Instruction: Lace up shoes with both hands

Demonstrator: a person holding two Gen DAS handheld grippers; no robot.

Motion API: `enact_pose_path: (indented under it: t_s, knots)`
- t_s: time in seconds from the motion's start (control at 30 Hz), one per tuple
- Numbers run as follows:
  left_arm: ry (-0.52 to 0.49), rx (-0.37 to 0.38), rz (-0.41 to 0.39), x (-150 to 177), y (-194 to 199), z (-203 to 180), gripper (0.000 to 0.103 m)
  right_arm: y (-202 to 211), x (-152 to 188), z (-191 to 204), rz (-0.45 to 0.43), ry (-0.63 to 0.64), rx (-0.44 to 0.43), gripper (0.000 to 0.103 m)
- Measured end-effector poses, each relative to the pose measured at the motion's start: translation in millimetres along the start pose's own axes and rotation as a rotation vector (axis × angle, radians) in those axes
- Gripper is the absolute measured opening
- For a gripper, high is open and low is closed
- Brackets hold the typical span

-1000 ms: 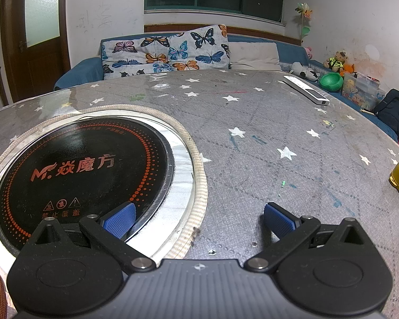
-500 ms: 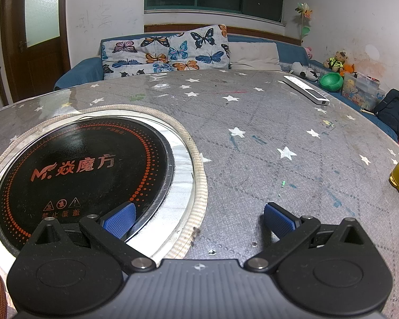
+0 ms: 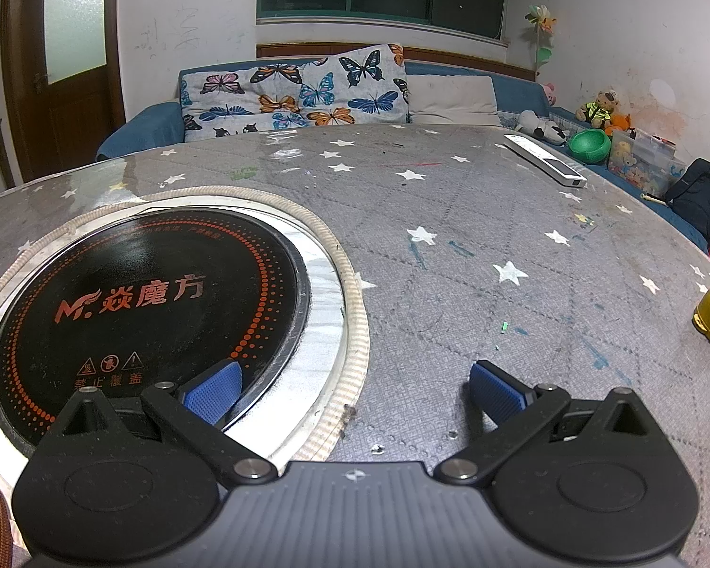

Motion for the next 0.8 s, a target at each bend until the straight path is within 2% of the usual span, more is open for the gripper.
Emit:
enact_pose_path:
  t_s: [0.1, 0.33, 0.47, 0.8]
  knots:
    - [0.036, 0.004, 0.002, -0.4, -1.0, 6.1, 0.103, 0.0, 0.0, 0.0, 0.000, 0.000, 0.000, 0.103]
    - [0.082, -0.064, 0.000, -0.5, 0.3, 15.1, 0.103, 0.1, 0.1, -0.1, 0.000, -0.001, -0.001, 0.103]
    - [0.119, -0.067, 0.001, 1.1, 1.2, 21.7, 0.103, 0.2, 0.3, -0.7, 0.001, -0.003, -0.004, 0.103]
    - [0.114, -0.082, 0.010, 1.3, 1.4, 21.2, 0.103, 1.3, 1.0, -0.3, -0.002, -0.001, 0.001, 0.103]
Point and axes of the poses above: each gripper's, at about its wrist camera, not at the fingertips, and y roughly against the way its jaws point, z to its left, x to its underside, the point moved 6 cm from there along -y, roughly the way its jaws point, and after that the axes turned 8 degrees about z, right-handed, at the moved point
